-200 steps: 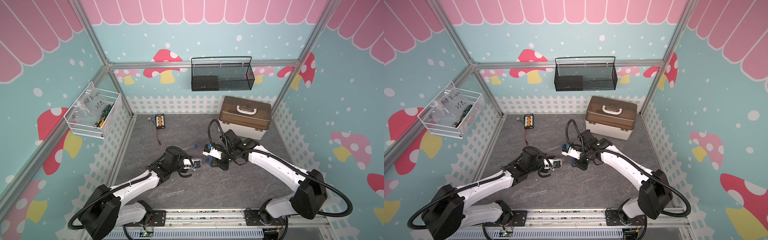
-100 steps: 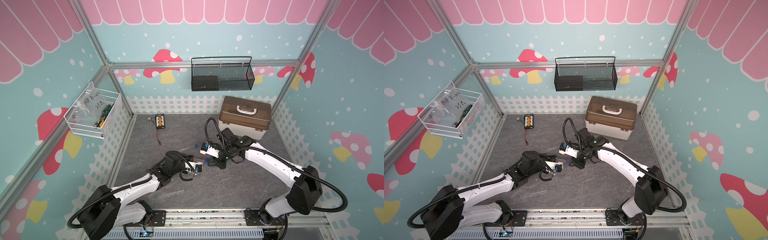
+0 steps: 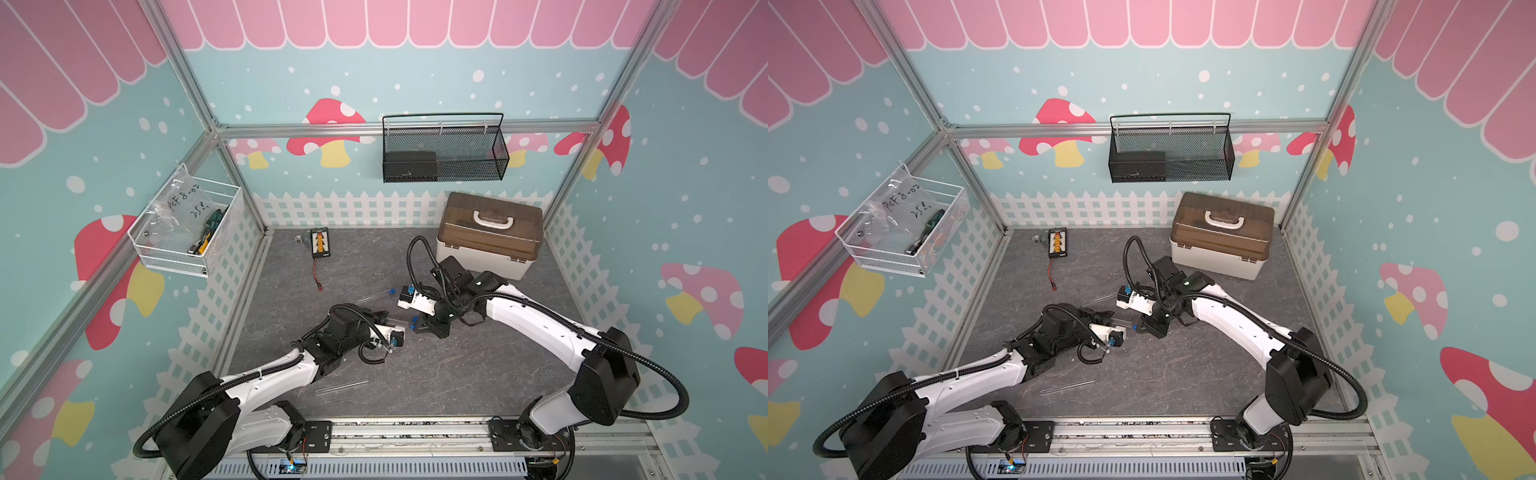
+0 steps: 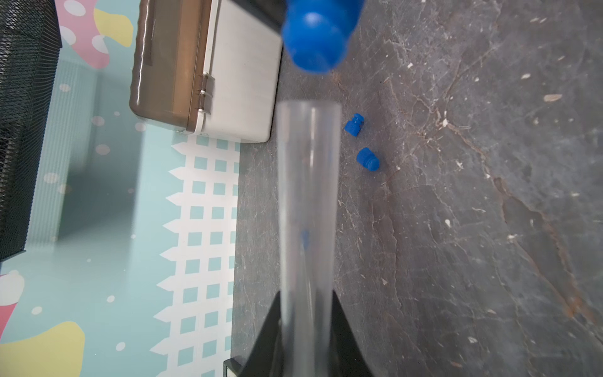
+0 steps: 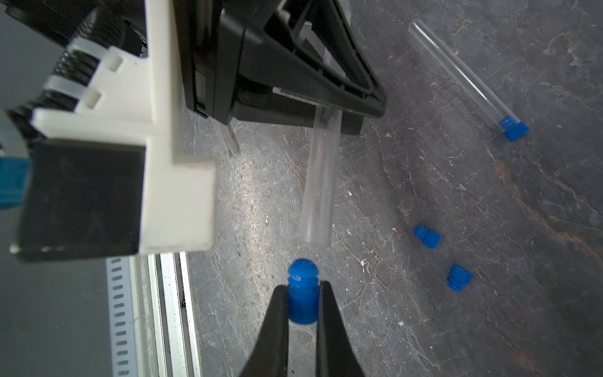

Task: Insert stoppers into test tubes
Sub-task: Insert the stopper into the test tube.

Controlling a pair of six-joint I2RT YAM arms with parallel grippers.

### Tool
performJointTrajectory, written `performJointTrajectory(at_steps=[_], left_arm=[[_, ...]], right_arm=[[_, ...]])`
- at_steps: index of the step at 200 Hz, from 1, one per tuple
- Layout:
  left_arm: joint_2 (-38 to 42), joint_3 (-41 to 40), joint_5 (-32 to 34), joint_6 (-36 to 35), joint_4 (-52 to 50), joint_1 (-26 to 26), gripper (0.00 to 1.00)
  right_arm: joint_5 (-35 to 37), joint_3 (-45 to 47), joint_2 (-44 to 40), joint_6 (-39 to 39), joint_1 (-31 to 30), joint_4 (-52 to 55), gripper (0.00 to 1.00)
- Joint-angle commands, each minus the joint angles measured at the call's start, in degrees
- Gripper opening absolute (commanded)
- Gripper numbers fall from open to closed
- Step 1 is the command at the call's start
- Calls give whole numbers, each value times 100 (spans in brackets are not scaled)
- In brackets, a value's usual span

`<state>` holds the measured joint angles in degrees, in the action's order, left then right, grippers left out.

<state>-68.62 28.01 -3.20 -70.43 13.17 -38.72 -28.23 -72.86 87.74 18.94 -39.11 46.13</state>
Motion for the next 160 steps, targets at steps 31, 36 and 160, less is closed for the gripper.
performJointTrajectory(at_steps=[31, 36, 160], left_arm=[[138, -76, -119, -278, 87, -68, 0], [136, -86, -119, -269, 98, -66, 0], [77, -46, -393, 395, 343, -290, 0]], right_arm=[[-153, -166, 121, -57, -61, -112, 4], [-157, -167, 134, -57, -70, -115, 4], [-80, -190, 260, -145, -134, -293, 4]])
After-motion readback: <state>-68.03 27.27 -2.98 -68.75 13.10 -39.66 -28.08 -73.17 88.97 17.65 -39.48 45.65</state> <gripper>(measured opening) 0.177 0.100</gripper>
